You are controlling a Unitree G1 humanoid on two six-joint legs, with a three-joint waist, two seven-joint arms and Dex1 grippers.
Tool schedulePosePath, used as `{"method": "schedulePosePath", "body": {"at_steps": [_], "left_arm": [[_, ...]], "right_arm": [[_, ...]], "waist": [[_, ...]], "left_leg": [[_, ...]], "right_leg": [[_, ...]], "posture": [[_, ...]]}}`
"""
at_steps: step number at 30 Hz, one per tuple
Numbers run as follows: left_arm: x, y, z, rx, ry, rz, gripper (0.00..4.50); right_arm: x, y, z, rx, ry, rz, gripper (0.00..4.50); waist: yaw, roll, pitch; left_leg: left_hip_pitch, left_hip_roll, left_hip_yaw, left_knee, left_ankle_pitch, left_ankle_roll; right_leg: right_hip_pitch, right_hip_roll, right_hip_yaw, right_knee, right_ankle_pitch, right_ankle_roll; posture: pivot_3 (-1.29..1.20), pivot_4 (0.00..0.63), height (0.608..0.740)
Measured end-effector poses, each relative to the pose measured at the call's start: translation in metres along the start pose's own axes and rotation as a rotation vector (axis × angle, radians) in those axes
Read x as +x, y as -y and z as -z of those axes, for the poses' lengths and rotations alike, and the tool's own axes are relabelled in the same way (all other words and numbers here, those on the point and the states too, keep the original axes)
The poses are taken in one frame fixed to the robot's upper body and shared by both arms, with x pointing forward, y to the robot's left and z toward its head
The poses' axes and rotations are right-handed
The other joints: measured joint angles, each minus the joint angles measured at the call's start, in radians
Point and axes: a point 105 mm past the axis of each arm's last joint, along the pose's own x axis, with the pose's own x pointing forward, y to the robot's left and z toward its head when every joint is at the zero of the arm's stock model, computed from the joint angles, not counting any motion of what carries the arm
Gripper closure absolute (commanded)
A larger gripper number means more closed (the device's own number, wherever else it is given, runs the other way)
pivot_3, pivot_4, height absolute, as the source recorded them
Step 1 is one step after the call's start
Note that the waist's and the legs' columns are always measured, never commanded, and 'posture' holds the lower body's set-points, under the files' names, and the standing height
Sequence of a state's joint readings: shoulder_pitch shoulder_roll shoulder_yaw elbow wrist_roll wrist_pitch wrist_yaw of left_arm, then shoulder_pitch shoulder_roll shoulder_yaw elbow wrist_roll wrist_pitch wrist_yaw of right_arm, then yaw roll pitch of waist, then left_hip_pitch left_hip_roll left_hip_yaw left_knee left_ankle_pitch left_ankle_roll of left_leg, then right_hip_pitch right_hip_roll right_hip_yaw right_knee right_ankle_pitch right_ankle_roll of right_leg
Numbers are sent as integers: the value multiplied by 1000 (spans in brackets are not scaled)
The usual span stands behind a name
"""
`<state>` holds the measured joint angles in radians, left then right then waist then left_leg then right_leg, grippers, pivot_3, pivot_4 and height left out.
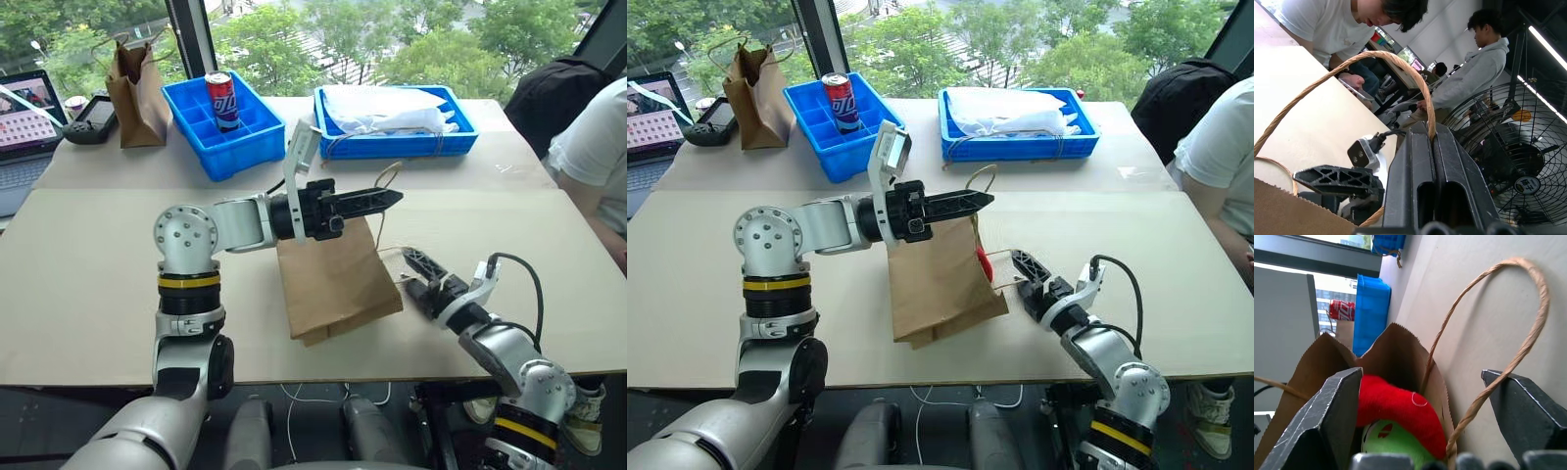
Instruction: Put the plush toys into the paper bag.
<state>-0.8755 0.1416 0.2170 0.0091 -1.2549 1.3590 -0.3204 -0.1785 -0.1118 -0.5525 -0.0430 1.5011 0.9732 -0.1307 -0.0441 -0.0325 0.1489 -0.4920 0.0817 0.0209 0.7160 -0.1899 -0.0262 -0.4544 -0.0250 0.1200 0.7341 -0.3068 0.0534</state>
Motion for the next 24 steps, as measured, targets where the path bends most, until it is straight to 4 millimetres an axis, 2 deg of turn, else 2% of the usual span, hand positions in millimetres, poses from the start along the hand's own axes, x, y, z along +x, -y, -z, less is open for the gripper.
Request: {"method": "schedulePosePath", "body": {"at_steps": [2, 6, 9, 12, 13, 17, 24], "left_arm": [[-2, -2, 1, -6, 3, -10, 4500], [-6, -5, -1, 2, 6, -37, 4500], [-17, -10, -8, 29, 20, -78, 4500], [-30, -19, -22, 68, 55, -142, 4500], [-35, -22, -30, 89, 72, -167, 4500], [-58, -30, -65, 181, 150, -253, 4500], [-76, -32, -93, 283, 206, -316, 4500]], "right_arm": [[1, 3, -1, 20, 13, -12, 2219], [2, -10, -6, 11, 36, -77, 3556], [3, -36, -11, -79, 37, -146, 4490], [8, -91, -12, -256, 14, -294, 4490], [11, -112, -8, -322, -6, -349, 4490], [23, -174, 14, -512, -67, -495, 4490], [29, -218, 37, -694, -112, -556, 4490]], "waist": [[0, 0, 0], [-1, 0, 0], [-4, 3, 2], [-5, 5, 3], [-4, 5, 3], [0, 5, 3], [14, 5, 4]], "left_leg": [[0, 0, 0, 0, 0, 0], [0, 0, 0, 0, 0, 0], [0, 0, 0, 0, 0, 0], [0, 0, 0, -1, 0, 0], [0, 0, -1, -1, 0, 0], [-1, 0, -1, -2, 0, 0], [-4, -1, -1, -3, 0, 0]], "right_leg": [[0, 0, 0, 0, 0, 0], [0, 0, 0, 0, 0, 0], [-1, 0, 0, 0, 0, 0], [-1, 1, 0, 1, 0, 0], [-1, 1, 0, 1, 0, 0], [-2, 0, 0, 0, 0, -1], [-3, 0, 0, -1, 0, -1]], "posture": [[0, 150, 665], [0, 150, 665], [0, 150, 665], [0, 150, 665], [0, 150, 665], [0, 150, 665], [0, 150, 665]]}}
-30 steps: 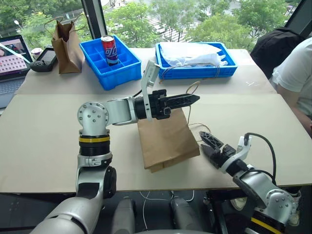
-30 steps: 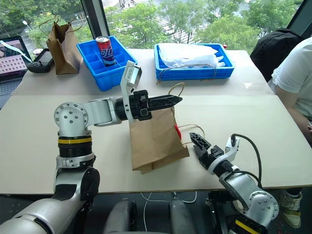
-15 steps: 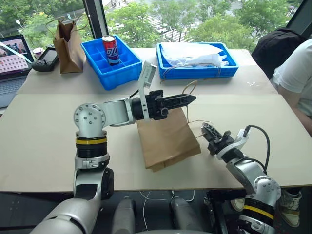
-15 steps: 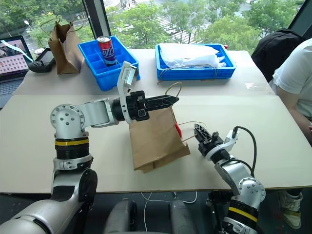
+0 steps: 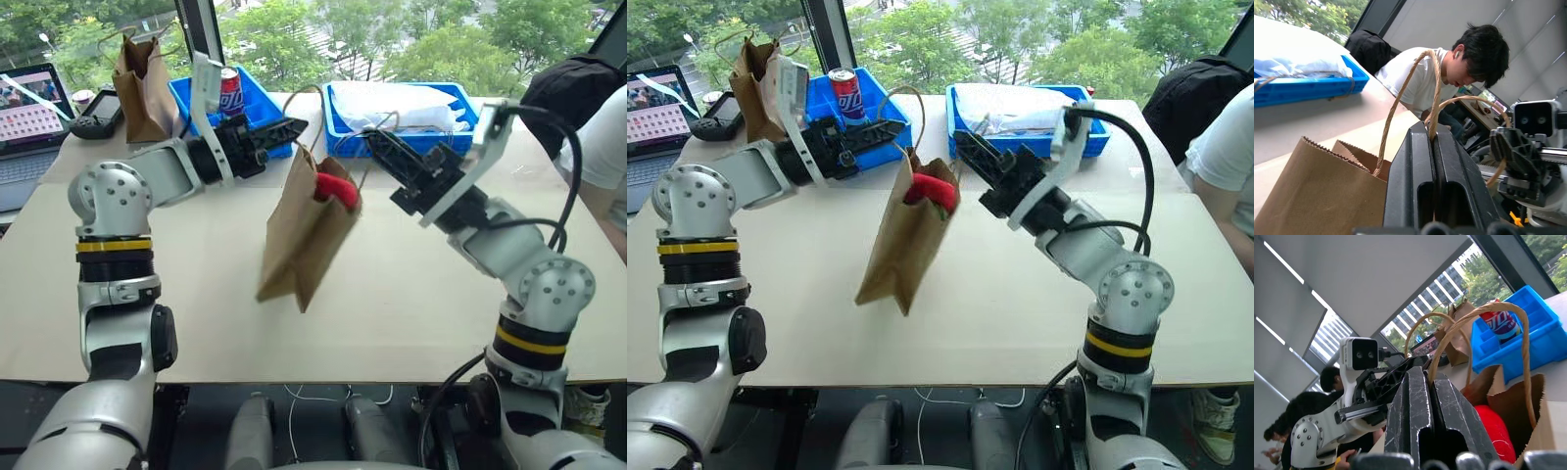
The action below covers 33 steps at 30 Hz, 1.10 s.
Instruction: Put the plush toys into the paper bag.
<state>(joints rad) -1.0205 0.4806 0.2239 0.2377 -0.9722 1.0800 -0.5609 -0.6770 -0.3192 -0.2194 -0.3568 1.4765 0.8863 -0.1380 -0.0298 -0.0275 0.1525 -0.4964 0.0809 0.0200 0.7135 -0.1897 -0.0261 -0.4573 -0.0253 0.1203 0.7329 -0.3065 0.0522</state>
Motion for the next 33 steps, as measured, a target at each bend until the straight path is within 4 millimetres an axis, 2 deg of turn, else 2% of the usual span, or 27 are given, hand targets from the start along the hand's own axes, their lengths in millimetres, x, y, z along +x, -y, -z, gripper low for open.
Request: {"method": "schedulePosePath", "body": {"at_steps": [2, 5, 9, 11, 13, 15, 20, 24, 30, 33], "left_arm": [[-1, -3, -2, 13, 6, -10, 4500], [-3, -5, -4, 29, 13, -15, 4500], [-4, -4, -9, 57, 14, -23, 4500], [-4, -4, -11, 62, 17, -23, 4500], [-5, -4, -10, 61, 17, -26, 4500], [-7, -6, -6, 59, 12, -32, 4500], [-6, -6, -3, 53, 8, -30, 4500], [-9, -9, 0, 58, -8, -41, 4500], [-9, -10, 1, 75, -19, -46, 4500], [-7, -11, 5, 92, -43, -50, 4500]], "right_arm": [[4, -6, -6, -42, -6, -1, 4490], [6, -16, -25, -139, 13, -13, 4490], [4, -14, -31, -209, 10, 6, 4490], [-3, -6, -25, -223, -16, 37, 4490], [-14, 17, -5, -218, -99, 129, 4490], [-17, 25, 3, -186, -118, 159, 4490], [-20, 20, -10, -280, -121, 165, 4490], [-22, 20, -2, -258, -143, 165, 4490], [-19, 4, -1, -227, -142, 119, 4490], [-21, 1, 6, -205, -174, 113, 4490]], "waist": [[1, 0, 0], [2, 0, 1], [3, 0, 1], [5, 0, 1], [8, 0, 1], [8, 1, 2], [7, 1, 3], [8, 1, 3], [11, 1, 3], [11, 1, 3]], "left_leg": [[-1, 0, 0, 0, 0, 0], [-1, 0, 0, 1, 0, 0], [-1, 0, 0, 0, 0, 0], [-1, 0, -1, 0, 0, 0], [-1, 0, 0, 0, 0, 0], [-1, 0, 0, 1, 0, 0], [-1, 0, -1, 0, 1, 1], [-1, 0, -1, 1, 1, 1], [-1, 0, -1, 1, 1, 1], [-1, 0, -1, 1, 1, 1]], "right_leg": [[-1, 0, 0, 0, 0, 0], [-1, 0, 0, 1, 0, 0], [-1, 0, 0, 0, 0, 0], [0, 0, 0, 0, 0, 0], [0, 0, 0, 0, 0, 0], [-1, 0, 1, 1, 0, 0], [-1, 0, 0, 1, 0, 0], [-1, 0, 0, 1, 0, 0], [-1, 0, 0, 1, 0, 0], [-1, 0, 0, 1, 0, 0]], "posture": [[0, 150, 665], [0, 150, 665], [0, 150, 665], [0, 150, 665], [0, 150, 665], [0, 150, 665], [0, 150, 665], [0, 150, 665], [0, 150, 665], [0, 150, 665]]}}
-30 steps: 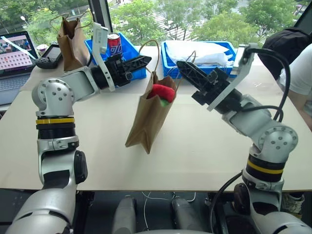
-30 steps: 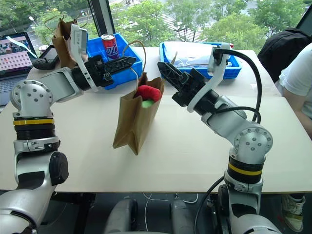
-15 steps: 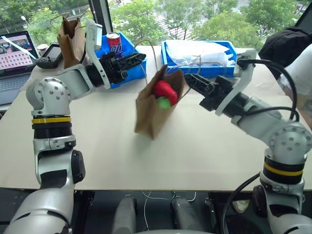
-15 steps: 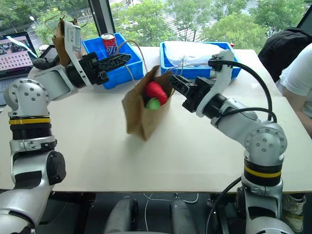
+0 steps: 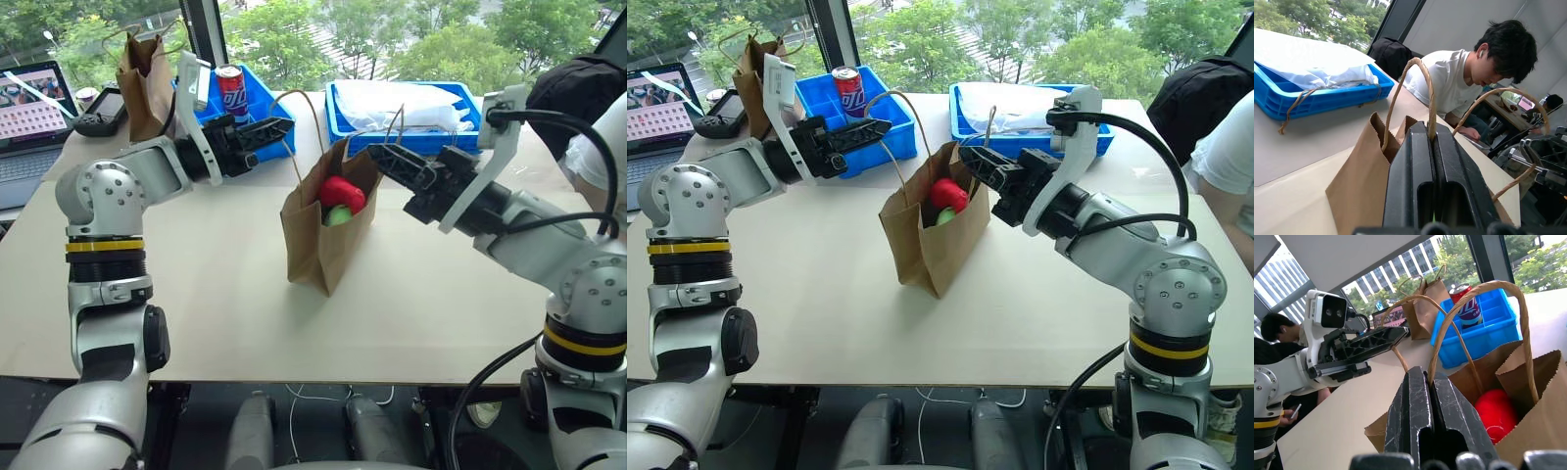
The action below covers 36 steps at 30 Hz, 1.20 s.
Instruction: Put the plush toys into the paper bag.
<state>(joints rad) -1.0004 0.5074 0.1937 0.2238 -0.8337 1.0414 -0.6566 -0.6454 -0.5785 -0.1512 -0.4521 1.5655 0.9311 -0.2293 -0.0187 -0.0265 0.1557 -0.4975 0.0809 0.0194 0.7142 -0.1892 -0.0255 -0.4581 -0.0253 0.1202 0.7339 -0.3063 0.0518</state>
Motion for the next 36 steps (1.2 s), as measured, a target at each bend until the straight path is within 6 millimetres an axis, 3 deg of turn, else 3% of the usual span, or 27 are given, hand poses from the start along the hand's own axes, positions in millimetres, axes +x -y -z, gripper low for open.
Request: {"method": "schedulePosePath", "body": {"at_steps": [7, 8, 13, 20, 22, 29, 36], "left_arm": [[2, 2, 4, 32, -23, 24, 4500], [1, 3, 6, 41, -33, 29, 4206], [-14, 5, 17, 10, -96, 61, 2653], [-44, -3, 5, 42, -103, 20, 113], [-49, -5, 7, 40, -107, 11, 0], [-56, -7, 18, 21, -136, 29, 0], [-74, -11, 36, 40, -205, 38, 0]], "right_arm": [[0, -3, 19, 13, -76, 15, 4490], [-1, 0, 26, 11, -105, 32, 4499], [-11, 7, 36, -11, -173, 43, 2989], [-21, 12, 3, -41, -112, 19, 524], [-20, 10, -7, -38, -80, 5, 26], [-31, 13, -13, -85, -154, 18, 26], [-73, 25, 1, -119, -366, 72, 26]], "waist": [[0, 0, 0], [0, 0, 0], [-3, 0, 0], [-3, 0, 0], [-2, 0, 0], [7, 0, 0], [2, 0, 0]], "left_leg": [[0, 0, 0, 0, 0, 0], [0, 0, 0, 0, 0, 0], [0, 0, 0, 0, 0, 0], [1, 0, 0, 0, 0, 0], [1, 0, 0, 0, 0, 0], [0, 0, 0, 0, 0, 0], [1, 1, 0, 0, 0, 0]], "right_leg": [[0, 0, 0, 0, 0, 0], [0, 0, 0, 0, 0, 0], [0, 0, 0, 0, 0, 0], [1, 0, 0, 0, 0, 0], [1, 0, 0, 0, 0, 0], [1, -1, 0, -1, 0, 0], [1, 0, 0, 0, 0, -1]], "posture": [[0, 150, 665], [0, 150, 665], [0, 150, 665], [0, 150, 665], [0, 150, 665], [0, 150, 665], [0, 150, 665]]}}
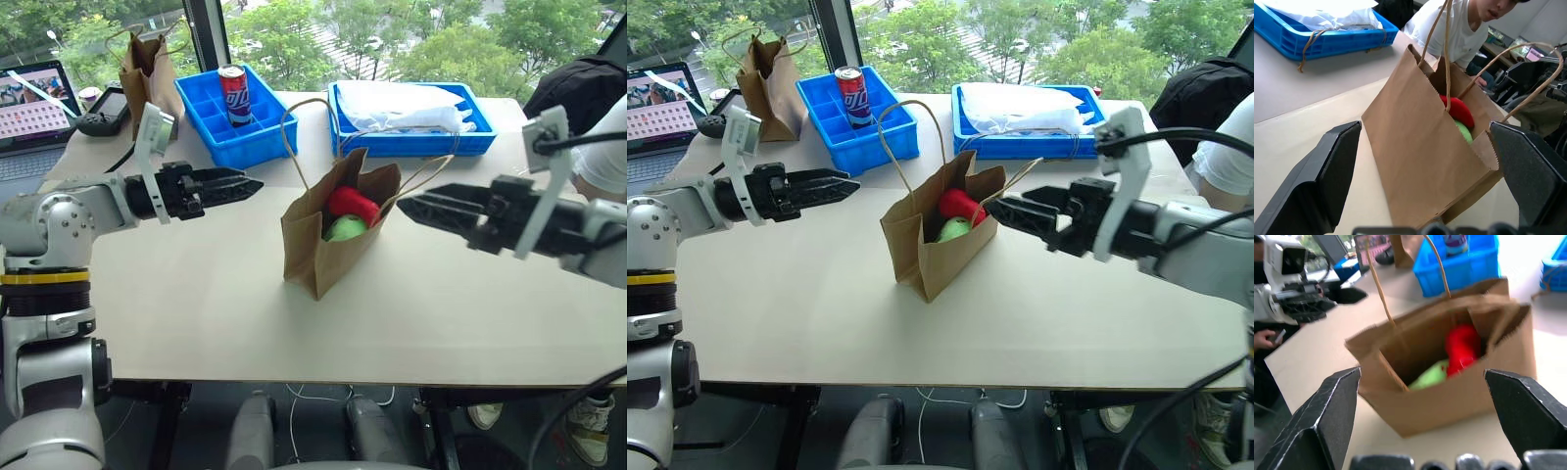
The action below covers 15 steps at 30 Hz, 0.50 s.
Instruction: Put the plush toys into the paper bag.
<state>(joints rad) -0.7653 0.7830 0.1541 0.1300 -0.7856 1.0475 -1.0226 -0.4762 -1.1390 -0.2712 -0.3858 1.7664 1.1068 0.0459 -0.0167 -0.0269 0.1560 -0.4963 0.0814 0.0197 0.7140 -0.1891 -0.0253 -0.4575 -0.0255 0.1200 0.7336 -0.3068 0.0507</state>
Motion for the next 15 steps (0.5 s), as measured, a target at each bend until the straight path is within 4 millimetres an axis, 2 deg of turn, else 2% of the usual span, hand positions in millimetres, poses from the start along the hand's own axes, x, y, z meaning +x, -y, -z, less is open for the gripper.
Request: {"method": "schedulePosePath", "body": {"at_steps": [4, 9, 12, 15], "left_arm": [[1, 6, 6, 9, -12, 55, 0], [-3, 14, 19, 33, -49, 101, 0], [-9, 22, 29, 79, -83, 130, 0], [-7, 25, 40, 132, -101, 131, 0]], "right_arm": [[-10, 0, 4, -6, -24, -16, 26], [-24, 19, 31, -95, -182, 95, 26], [-19, 22, 54, -217, -227, 91, 755], [0, 14, 66, -292, -150, 15, 1744]], "waist": [[-2, 0, 0], [2, 0, 0], [0, 0, 0], [-5, 0, 0]], "left_leg": [[2, 0, 0, 0, 0, 0], [2, 0, 1, 0, 0, 1], [3, 0, 1, -1, 0, 0], [4, 1, 1, 0, 1, 1]], "right_leg": [[1, 0, 0, 0, 0, 0], [2, 0, 0, -1, 0, 0], [2, 0, 0, -1, -1, 1], [2, 0, 1, 0, -2, 3]], "posture": [[0, 150, 665], [0, 150, 665], [0, 150, 665], [0, 150, 665]]}}
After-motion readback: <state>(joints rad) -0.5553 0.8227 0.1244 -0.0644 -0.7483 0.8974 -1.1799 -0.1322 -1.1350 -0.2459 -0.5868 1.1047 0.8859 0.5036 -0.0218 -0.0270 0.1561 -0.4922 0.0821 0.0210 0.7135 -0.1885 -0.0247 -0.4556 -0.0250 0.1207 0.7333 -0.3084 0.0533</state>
